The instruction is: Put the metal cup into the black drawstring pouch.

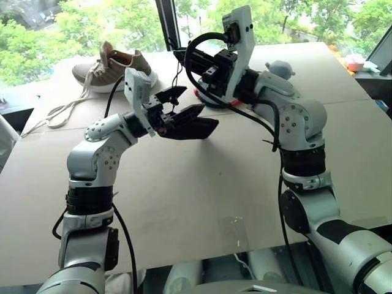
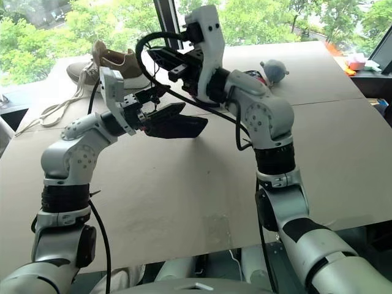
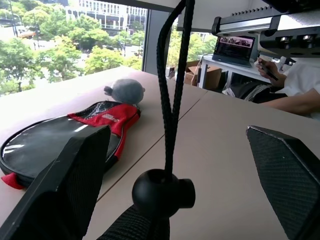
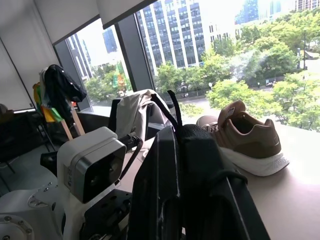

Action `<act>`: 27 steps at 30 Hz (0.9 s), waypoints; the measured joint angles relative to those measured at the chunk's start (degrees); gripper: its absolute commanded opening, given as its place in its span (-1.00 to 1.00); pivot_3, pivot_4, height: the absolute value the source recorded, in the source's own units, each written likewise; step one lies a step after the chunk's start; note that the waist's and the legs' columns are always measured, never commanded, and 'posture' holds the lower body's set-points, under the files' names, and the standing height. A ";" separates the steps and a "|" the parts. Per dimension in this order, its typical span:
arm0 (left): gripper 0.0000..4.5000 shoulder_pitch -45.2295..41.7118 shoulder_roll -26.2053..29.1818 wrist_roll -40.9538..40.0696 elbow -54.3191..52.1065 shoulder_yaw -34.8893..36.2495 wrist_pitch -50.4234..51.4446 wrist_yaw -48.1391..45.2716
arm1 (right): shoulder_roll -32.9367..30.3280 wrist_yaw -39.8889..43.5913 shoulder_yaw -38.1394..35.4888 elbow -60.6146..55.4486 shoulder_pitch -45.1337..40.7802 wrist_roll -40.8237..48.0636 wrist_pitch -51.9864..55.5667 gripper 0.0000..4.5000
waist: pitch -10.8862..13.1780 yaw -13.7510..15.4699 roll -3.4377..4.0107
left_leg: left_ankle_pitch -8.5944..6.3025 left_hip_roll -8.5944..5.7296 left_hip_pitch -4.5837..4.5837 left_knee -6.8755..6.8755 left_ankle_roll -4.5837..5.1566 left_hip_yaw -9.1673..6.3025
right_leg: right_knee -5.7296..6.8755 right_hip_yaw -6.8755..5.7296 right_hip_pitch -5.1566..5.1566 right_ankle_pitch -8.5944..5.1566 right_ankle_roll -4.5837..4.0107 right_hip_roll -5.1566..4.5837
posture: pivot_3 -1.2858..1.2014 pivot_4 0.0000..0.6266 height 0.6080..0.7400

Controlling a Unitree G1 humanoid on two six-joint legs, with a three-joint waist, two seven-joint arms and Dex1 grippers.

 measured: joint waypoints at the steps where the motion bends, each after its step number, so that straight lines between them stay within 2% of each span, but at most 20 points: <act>1: 1.00 0.07 0.03 0.00 0.01 0.08 0.00 -0.01 | 0.00 -0.10 0.01 0.00 0.00 0.00 0.00 -0.95 | 0.00 0.00 0.00 | 0.00 0.00 0.00 0.00 0.00 0.00 | 0.00 0.00 0.00 0.00 0.00 0.00 | 0.03 -0.52 1.00; 9: 1.00 0.55 0.49 0.02 1.14 1.30 -0.23 -1.16 | 0.03 -0.31 0.04 0.00 -0.01 0.17 -0.08 -0.95 | 0.00 0.01 0.00 | 0.00 0.00 0.00 0.00 0.00 0.00 | 0.00 -0.01 0.00 0.00 0.00 0.00 | 0.03 -0.52 1.00; 13: 0.49 0.55 0.31 0.02 1.14 1.30 -0.20 -1.14 | 0.00 -0.40 0.04 -0.01 0.00 0.25 -0.09 -1.00 | 0.00 0.00 0.00 | 0.00 0.00 0.00 0.00 0.00 0.00 | 0.00 0.00 0.00 0.00 0.00 0.00 | 0.03 -0.52 1.00; 14: 0.27 0.55 0.30 0.00 1.14 1.29 -0.12 -1.13 | 0.00 -0.42 0.04 -0.01 -0.01 0.26 -0.09 -1.00 | 0.00 0.00 0.00 | 0.00 0.00 0.00 0.00 0.00 0.00 | 0.00 -0.01 0.00 0.00 0.00 0.00 | 0.03 -0.52 1.00; 18: -0.38 0.55 0.31 -0.17 1.14 1.30 0.66 -1.05 | -0.02 -0.67 0.04 -0.02 0.00 0.27 -0.10 -1.00 | 0.00 0.00 0.00 | 0.00 0.00 0.00 0.01 0.00 0.00 | 0.01 -0.01 0.00 0.00 0.00 0.00 | 0.03 -0.52 1.00; 19: -0.66 0.55 0.31 -0.34 1.13 1.30 0.93 -1.03 | -0.02 -0.74 0.04 -0.02 0.00 0.28 -0.10 -1.00 | 0.00 0.00 0.00 | 0.00 0.00 0.00 0.01 0.00 0.00 | 0.01 -0.01 0.00 0.00 0.00 0.00 | 0.03 -0.52 1.00; 20: -0.82 0.55 0.31 -0.48 1.12 1.30 1.29 -1.02 | -0.04 -0.79 0.04 -0.04 0.00 0.28 -0.11 -1.00 | 0.00 0.00 0.00 | 0.00 0.00 0.00 0.01 0.00 0.00 | 0.01 0.00 0.00 0.00 0.00 0.00 | 0.03 -0.52 1.00; 21: -0.92 0.55 0.32 -0.50 1.12 1.29 1.60 -1.01 | -0.06 -0.83 0.04 -0.06 0.00 0.28 -0.12 -1.00 | 0.00 0.00 0.00 | 0.00 0.00 0.00 0.01 0.00 0.00 | 0.01 -0.01 0.00 0.00 0.00 0.00 | 0.03 -0.52 1.00; 27: -0.91 0.55 0.41 -0.48 1.12 1.30 2.26 -0.84 | -0.17 -1.14 0.02 -0.13 0.00 0.58 -0.40 -1.00 | 0.00 0.00 0.00 | 0.00 0.00 0.00 0.02 0.00 0.00 | 0.01 0.00 0.00 0.00 0.00 0.00 | 0.03 -0.52 1.00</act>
